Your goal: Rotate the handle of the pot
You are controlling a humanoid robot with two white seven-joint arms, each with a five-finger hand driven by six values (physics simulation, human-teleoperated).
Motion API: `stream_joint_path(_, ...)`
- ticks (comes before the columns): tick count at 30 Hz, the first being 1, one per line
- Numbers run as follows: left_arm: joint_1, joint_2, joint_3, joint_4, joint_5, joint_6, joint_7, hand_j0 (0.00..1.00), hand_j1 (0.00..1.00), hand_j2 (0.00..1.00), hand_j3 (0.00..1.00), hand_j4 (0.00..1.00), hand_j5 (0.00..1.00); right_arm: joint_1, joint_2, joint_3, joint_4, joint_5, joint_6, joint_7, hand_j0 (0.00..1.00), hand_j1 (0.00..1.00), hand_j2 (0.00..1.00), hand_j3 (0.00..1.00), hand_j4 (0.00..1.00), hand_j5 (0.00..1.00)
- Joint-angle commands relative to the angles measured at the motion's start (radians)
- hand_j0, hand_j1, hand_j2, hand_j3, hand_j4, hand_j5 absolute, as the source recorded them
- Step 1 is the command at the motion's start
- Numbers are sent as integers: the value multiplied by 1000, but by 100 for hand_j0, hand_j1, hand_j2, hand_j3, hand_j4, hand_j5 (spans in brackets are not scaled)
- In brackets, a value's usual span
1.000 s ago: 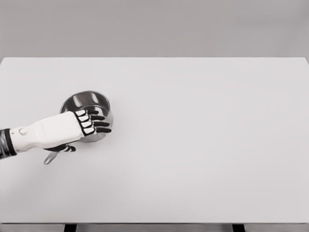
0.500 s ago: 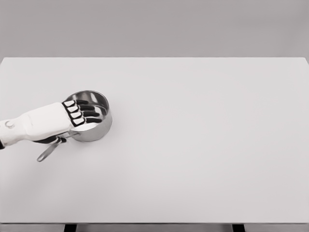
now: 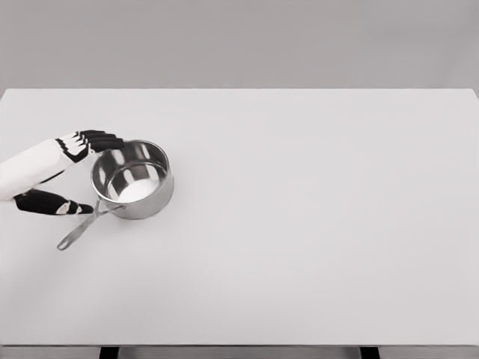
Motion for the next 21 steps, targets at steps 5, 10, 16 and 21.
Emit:
stream_joint_path(5, 114, -9, 95, 0, 90, 0, 0, 100, 100, 100, 100, 100, 100, 0, 0, 0, 0, 0, 0, 0, 100, 100, 100, 100, 100, 100)
stream_joint_path(10, 120, -18, 99, 0, 88, 0, -5, 100, 100, 100, 100, 100, 100, 0, 0, 0, 1, 0, 0, 0, 100, 100, 100, 100, 100, 100)
stream_joint_path(16, 167, -46, 136, 0, 64, 0, -12, 100, 100, 100, 100, 100, 100, 0, 0, 0, 0, 0, 0, 0, 100, 100, 100, 100, 100, 100)
stream_joint_path(21, 201, -49, 138, 0, 64, 0, -8, 100, 100, 100, 100, 100, 100, 0, 0, 0, 1, 0, 0, 0, 100, 100, 100, 100, 100, 100)
